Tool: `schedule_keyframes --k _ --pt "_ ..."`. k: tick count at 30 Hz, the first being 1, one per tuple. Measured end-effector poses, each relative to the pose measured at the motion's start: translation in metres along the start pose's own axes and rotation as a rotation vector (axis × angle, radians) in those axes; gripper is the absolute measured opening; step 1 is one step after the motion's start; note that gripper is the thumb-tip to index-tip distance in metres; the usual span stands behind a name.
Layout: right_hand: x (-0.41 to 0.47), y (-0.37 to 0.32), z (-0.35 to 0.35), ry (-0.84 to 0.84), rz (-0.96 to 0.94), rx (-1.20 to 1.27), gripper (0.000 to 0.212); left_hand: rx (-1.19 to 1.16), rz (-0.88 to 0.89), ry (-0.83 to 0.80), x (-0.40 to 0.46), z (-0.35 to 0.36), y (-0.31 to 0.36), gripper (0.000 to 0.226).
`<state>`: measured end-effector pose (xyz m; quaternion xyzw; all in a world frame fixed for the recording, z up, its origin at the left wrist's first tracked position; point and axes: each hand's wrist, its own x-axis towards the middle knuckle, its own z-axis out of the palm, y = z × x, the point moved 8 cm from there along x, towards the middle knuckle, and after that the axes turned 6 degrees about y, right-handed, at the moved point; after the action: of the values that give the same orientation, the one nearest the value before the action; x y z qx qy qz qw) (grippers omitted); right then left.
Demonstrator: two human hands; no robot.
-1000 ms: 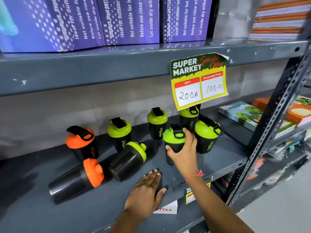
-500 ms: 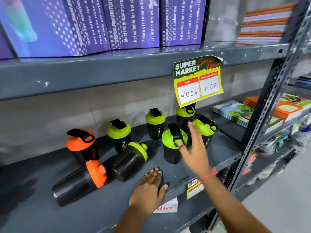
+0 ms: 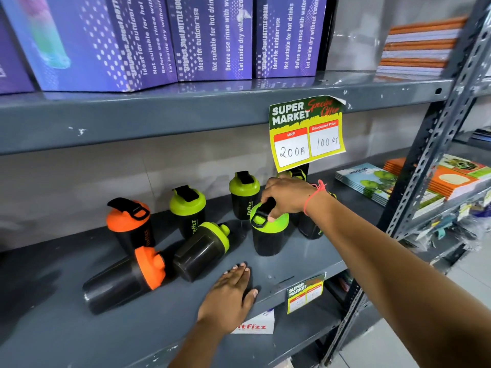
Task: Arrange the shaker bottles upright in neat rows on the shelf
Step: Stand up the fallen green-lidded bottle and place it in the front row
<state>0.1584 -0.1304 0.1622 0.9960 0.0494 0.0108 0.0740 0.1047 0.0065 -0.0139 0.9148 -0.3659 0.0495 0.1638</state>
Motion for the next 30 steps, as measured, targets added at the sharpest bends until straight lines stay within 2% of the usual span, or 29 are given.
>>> schedule_keyframes --k 8,14,19,24,26,27,30 --pt "0.003 0.005 0.01 0.059 0.125 0.075 0.061 0.001 -0.007 0.029 0.001 0.0 -0.002 0.057" --pt "0.003 0.005 0.013 0.043 0.162 0.19 0.036 0.008 -0.021 0.036 0.002 0.002 -0.004 0.057" --pt "0.002 0.004 0.008 0.169 0.254 0.145 0.044 0.018 -0.022 0.047 0.001 0.002 -0.004 0.057" --pt "0.003 0.0 0.005 0.181 0.327 0.035 0.046 0.034 -0.031 0.06 0.0 0.0 -0.003 0.057" --pt "0.001 0.003 0.004 0.186 0.353 0.065 0.056 0.032 -0.045 0.054 -0.001 0.0 -0.003 0.056" --pt "0.002 0.004 0.009 0.144 0.34 0.13 0.064 0.029 -0.055 0.051 -0.001 -0.001 -0.003 0.056" --pt "0.002 -0.009 0.031 -0.138 0.182 0.348 0.086 0.018 -0.095 0.047 -0.006 -0.002 -0.004 0.056"
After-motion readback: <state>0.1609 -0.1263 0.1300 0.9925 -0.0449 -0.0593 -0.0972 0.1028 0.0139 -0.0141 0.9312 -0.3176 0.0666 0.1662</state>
